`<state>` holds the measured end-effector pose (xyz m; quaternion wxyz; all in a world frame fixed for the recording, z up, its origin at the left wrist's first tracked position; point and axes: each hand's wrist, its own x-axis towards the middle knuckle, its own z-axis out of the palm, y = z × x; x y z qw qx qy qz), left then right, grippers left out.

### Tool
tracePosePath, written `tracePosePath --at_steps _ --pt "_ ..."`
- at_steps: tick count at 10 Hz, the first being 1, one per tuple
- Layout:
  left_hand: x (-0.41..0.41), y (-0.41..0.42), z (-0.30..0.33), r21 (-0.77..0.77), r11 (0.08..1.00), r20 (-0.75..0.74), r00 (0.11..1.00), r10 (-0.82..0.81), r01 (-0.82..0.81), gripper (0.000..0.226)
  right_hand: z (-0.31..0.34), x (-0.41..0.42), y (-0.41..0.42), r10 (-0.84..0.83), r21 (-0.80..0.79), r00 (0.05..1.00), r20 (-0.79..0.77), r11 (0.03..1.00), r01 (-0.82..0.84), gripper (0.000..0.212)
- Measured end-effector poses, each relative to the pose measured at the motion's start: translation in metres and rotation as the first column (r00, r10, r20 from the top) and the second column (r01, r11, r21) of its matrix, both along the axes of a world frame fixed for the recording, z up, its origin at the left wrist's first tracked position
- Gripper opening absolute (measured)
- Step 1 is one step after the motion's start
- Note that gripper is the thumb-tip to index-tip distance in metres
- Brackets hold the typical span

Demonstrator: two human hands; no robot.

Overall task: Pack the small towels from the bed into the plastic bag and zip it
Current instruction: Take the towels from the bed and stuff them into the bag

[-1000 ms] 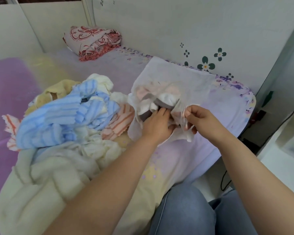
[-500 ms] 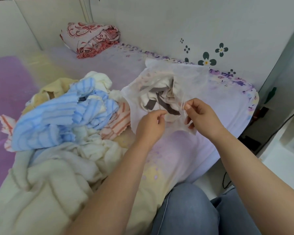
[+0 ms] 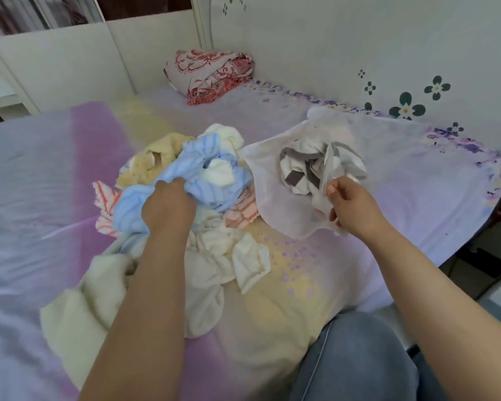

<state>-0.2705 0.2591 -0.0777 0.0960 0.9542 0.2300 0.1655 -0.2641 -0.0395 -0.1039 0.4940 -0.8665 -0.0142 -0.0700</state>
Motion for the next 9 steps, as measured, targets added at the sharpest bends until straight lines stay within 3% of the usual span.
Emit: tracePosePath --at_steps 1,2,3,4,5,6,7,8,9 --pt "-0.019 -0.023 0.039 -0.114 0.967 0.396 0.903 -0.165 0.227 0.045 0.006 -0.003 -0.003 -0.015 -0.015 1.0 -0.003 1.0 0.015 0.02" --pt "-0.033 -0.048 0.089 -0.48 0.643 0.709 0.696 -0.116 0.596 0.037 0.013 -0.005 -0.006 -0.051 -0.004 0.999 0.009 0.999 0.051 0.02" --pt "-0.033 -0.078 0.101 -0.654 0.077 0.757 0.65 0.07 0.753 0.03 0.017 -0.007 -0.012 -0.082 0.04 0.997 -0.008 0.996 0.082 0.022" --pt "-0.033 -0.112 0.071 -0.665 -0.568 0.565 0.824 0.043 0.486 0.033 0.018 -0.01 -0.017 -0.097 0.061 0.995 -0.011 0.993 0.098 0.022" --pt "-0.037 -0.139 0.02 -0.841 -0.467 0.454 0.825 -0.336 0.272 0.009 0.017 -0.014 -0.019 -0.102 0.06 0.995 -0.007 0.993 0.102 0.022" --pt "-0.027 -0.134 -0.046 -0.461 0.639 0.032 0.731 -0.682 0.616 0.033 0.016 -0.016 -0.021 -0.096 0.054 0.995 -0.007 0.994 0.097 0.022" --pt "-0.021 -0.106 -0.061 0.118 0.847 0.059 0.848 -0.527 0.519 0.041 0.015 -0.017 -0.022 -0.097 0.023 0.995 -0.009 0.995 0.097 0.021" --pt "-0.011 -0.077 -0.058 0.035 0.888 -0.23 0.868 -0.44 0.459 0.059 0.013 -0.017 -0.02 -0.094 0.017 0.996 -0.007 0.995 0.094 0.022" --pt "-0.015 -0.075 -0.059 -0.057 0.866 -0.332 0.809 -0.486 0.497 0.049 0.012 -0.017 -0.018 -0.093 0.013 0.996 0.003 0.996 0.093 0.022"
